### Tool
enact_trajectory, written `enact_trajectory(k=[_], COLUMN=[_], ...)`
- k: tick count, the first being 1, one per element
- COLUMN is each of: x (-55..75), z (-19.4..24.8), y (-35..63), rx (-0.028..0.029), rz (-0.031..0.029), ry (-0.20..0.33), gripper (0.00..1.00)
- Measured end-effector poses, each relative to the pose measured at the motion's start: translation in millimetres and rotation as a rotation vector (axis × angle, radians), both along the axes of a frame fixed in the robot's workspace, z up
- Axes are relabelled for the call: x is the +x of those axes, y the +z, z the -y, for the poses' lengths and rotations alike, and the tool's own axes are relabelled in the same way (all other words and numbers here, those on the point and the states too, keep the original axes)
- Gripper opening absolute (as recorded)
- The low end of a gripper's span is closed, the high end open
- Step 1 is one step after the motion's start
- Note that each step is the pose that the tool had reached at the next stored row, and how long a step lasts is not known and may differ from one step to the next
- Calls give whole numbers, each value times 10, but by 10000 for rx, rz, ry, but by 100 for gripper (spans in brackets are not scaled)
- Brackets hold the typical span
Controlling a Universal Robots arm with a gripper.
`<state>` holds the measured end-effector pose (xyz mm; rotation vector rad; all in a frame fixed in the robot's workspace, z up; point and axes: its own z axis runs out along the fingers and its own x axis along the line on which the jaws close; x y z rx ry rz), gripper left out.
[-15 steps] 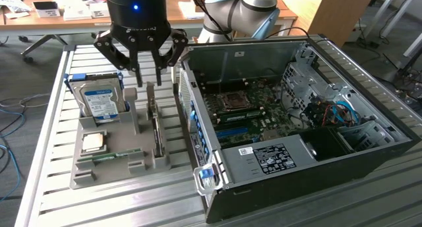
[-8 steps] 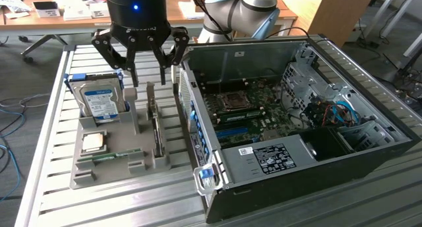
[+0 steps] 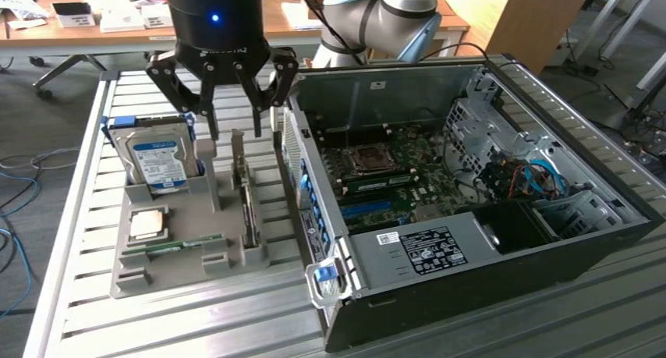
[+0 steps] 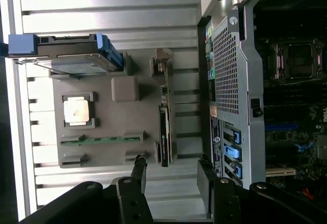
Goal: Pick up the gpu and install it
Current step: 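Pick up the gpu and move the gpu toward the slot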
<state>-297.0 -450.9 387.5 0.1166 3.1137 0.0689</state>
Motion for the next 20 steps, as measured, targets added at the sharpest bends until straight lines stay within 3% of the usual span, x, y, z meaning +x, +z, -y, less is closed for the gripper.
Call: enact_trajectory(k=[6, 20], x=[1, 0], z=[0, 0], y=[-77, -100], rx=[-1, -3], rz=[0, -1], ry=[0, 1], gripper=[53, 53])
